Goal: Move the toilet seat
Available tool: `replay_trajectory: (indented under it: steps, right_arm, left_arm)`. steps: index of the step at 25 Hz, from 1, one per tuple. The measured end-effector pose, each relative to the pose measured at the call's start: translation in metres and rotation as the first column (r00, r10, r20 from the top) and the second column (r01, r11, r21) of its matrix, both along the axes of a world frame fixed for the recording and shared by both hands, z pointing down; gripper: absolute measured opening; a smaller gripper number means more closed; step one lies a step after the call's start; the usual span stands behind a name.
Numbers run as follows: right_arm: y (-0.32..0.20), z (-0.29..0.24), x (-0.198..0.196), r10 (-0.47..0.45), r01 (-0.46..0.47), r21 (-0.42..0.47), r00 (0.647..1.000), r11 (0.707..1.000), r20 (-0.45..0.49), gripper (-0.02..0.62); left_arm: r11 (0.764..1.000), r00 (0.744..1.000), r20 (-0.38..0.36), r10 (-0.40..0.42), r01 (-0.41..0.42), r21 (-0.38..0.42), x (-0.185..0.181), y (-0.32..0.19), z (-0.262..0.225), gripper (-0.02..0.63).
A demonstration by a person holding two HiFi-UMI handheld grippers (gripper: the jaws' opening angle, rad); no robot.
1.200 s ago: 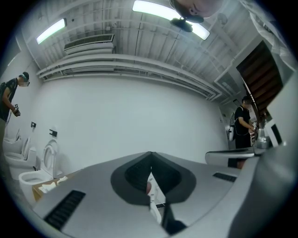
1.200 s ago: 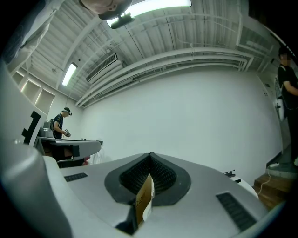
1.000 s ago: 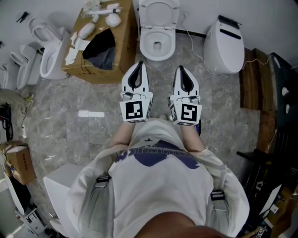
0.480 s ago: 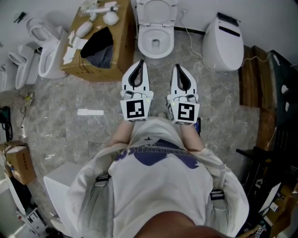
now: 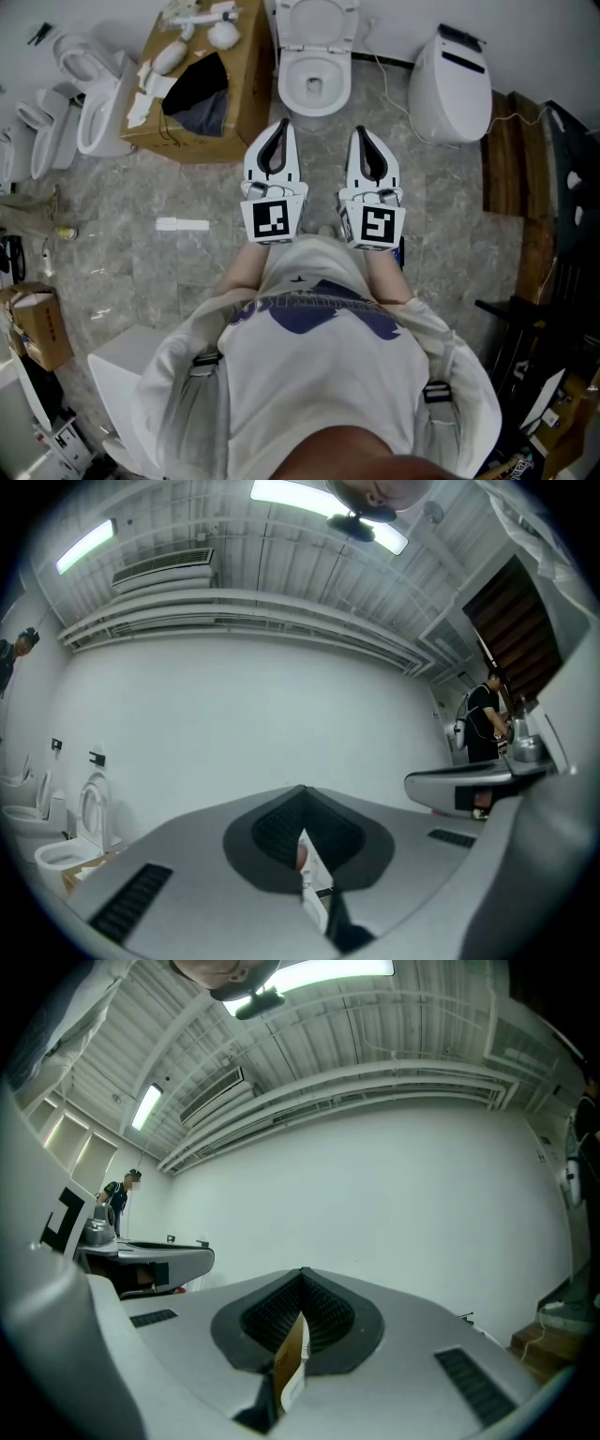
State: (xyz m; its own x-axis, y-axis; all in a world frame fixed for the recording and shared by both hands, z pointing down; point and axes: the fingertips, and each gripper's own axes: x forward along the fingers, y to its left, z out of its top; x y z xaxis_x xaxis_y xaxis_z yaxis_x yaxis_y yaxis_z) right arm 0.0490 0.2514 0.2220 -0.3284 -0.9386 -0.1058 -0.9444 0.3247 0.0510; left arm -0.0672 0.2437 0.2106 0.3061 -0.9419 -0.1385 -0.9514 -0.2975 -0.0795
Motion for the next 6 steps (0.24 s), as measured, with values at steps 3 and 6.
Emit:
replay_trajectory:
  steps: [3, 6]
  right_arm:
    - [-0.0016, 0.0, 0.0002, -0.002, 0.002, 0.0, 1.0, 1.0, 0.004, 0.006]
    - [-0.0037, -0.0015, 0.0006, -0.006, 0.006, 0.004, 1.0, 1.0, 0.004, 0.006]
  left_arm:
    - [1.0, 1.0, 0.004, -0.002, 0.002, 0.001, -0.0004, -0.0019, 0.0, -0.003]
    - [1.0, 1.0, 0.007, -0.004, 0.004, 0.002, 0.0004, -0.0042, -0.0001, -0.003]
